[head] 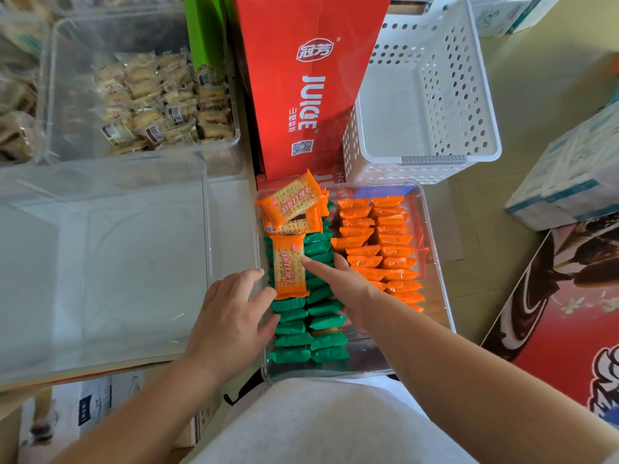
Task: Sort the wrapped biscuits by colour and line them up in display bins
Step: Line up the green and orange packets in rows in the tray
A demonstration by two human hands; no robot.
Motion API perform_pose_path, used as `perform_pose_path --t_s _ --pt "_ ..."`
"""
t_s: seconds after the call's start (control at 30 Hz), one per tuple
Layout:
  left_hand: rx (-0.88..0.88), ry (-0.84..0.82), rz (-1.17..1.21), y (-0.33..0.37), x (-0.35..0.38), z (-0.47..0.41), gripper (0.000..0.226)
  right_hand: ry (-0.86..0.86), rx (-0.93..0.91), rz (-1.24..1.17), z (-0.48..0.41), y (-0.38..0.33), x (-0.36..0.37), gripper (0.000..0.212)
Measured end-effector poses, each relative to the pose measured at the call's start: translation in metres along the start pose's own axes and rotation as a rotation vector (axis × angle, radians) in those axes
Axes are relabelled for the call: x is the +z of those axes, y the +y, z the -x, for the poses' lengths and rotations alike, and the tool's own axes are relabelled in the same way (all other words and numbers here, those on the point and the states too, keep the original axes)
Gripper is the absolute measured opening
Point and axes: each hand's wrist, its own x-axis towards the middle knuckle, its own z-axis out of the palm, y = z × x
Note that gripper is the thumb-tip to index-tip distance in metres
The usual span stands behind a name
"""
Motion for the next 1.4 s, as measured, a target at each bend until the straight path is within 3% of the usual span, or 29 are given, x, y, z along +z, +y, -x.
perform_pose_path --t_s 0.1,0.17,0.3,0.4,0.5,0.57,0.67,0.77,0.9,1.07,1.13,1.27,1.37,1.4 --pt "0.010 0.069 0.041 0.003 -0.010 -0.012 0.040 0.102 -0.025 0.061 -0.009 -0.009 0.008 0.126" --pt "0.015 0.093 0.010 0.007 -0.017 -0.027 0.045 0.127 -0.044 0.132 -0.010 -0.013 0.010 0.127" --pt "-0.012 0.039 -0.164 0.015 -0.024 -0.064 0.064 0.109 -0.086 0.234 -0.003 -0.026 0.005 0.082" --pt "0.021 -0.052 -0.267 0.020 -0.023 -0.081 0.070 0.300 -0.329 0.479 0.006 -0.043 0.004 0.039" --pt "0.010 -0.093 -0.311 0.023 -0.024 -0.089 0.071 0.553 -0.582 0.567 0.014 -0.066 0.002 0.037" --pt "0.000 -0.124 -0.329 0.024 -0.025 -0.090 0.071 0.570 -0.568 0.533 0.010 -0.083 0.002 0.043" --pt "-0.012 -0.114 -0.271 0.023 -0.026 -0.087 0.074 0.554 -0.579 0.634 -0.007 -0.095 0.007 0.065" --pt "-0.024 -0.109 -0.201 0.022 -0.028 -0.082 0.073 0.606 -0.563 0.778 -0.020 -0.099 0.013 0.069" --pt "-0.113 -0.078 0.006 0.018 -0.030 -0.074 0.056 0.582 -0.580 0.589 -0.022 -0.099 0.020 0.054" --pt "-0.262 -0.065 0.379 0.013 -0.038 -0.058 0.033 0.415 -0.664 0.361 -0.006 -0.084 0.016 0.029" --pt "-0.327 -0.058 0.525 0.011 -0.040 -0.051 0.030 0.373 -0.643 0.273 -0.002 -0.073 0.008 0.034" --pt "-0.431 -0.017 0.730 0.008 -0.041 -0.034 0.025 0.327 -0.559 0.220 -0.006 -0.055 -0.001 0.065" --pt "-0.498 0.007 0.819 0.005 -0.043 -0.025 0.027 0.376 -0.521 0.452 -0.008 -0.055 -0.001 0.106" --pt "-0.518 0.014 0.849 0.005 -0.044 -0.023 0.027 0.407 -0.525 0.551 -0.008 -0.057 0.000 0.111"
